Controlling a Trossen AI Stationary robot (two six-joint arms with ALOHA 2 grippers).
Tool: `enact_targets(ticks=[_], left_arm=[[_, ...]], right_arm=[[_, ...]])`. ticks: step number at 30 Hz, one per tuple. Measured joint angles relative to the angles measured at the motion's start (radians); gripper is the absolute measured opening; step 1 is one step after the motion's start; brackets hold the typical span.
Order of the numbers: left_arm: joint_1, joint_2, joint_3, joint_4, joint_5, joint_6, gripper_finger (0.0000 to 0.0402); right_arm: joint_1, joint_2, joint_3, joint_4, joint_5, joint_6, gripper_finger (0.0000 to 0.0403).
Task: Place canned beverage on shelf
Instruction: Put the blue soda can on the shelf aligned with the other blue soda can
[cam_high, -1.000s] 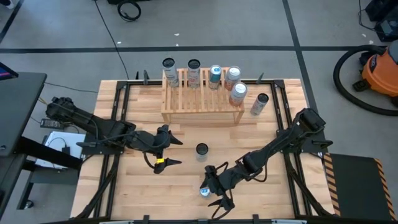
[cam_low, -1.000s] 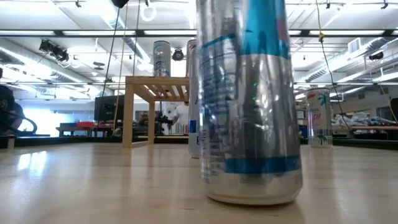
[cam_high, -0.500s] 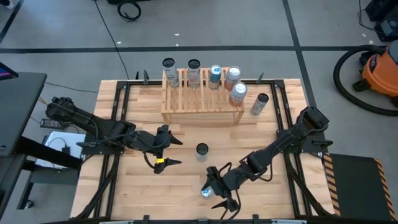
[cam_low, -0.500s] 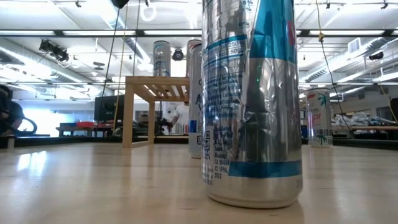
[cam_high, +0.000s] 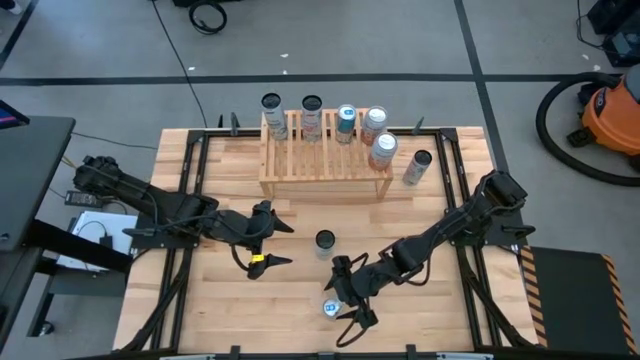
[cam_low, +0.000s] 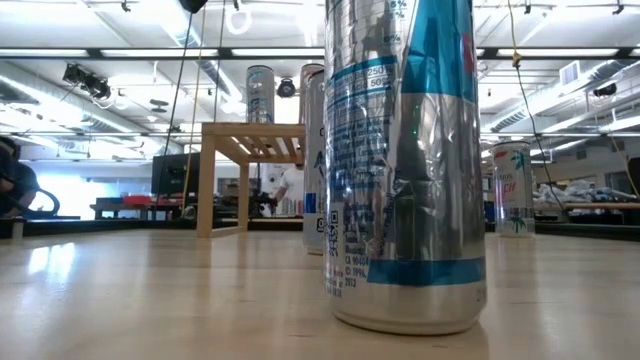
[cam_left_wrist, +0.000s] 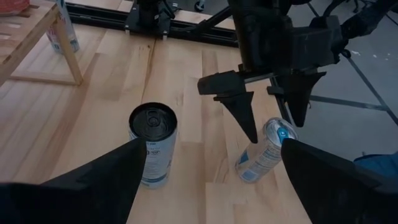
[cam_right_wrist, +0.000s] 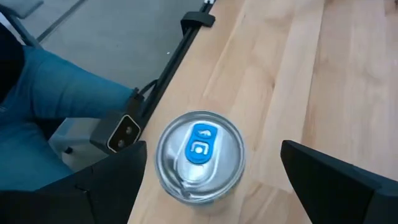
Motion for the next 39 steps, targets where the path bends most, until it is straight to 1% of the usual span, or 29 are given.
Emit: enact_targets(ticks=[7, 12, 20, 28, 35, 39], left_arm=[[0.0, 0.0, 0.0, 0.0, 0.0, 0.005, 0.0373], [0.0, 0.0, 0.0, 0.0, 0.0, 0.005, 0.0373], [0.0, 0.0, 0.0, 0.0, 0.0, 0.005, 0.0373], [0.0, 0.0, 0.0, 0.002, 0.0, 0.005, 0.0373], [0.0, 0.0, 0.0, 0.002, 0.0, 0.005, 0.0373], [0.0, 0.0, 0.0, 0.002, -0.006, 0.005, 0.0373]], right_arm=[[0.019, 0.0, 0.0, -0.012, 0.0, 0.038, 0.0373], [0.032, 0.0, 0.0, -0.012, 0.057, 0.061, 0.0372], [0.031, 0.0, 0.0, -0.011, 0.062, 0.09, 0.0372], [0.037, 0.049, 0.0, 0.018, 0.067, 0.093, 0.0372], [0.037, 0.05, 0.0, 0.033, 0.147, 0.098, 0.0372], [0.033, 0.05, 0.0, 0.026, 0.127, 0.132, 0.0372]])
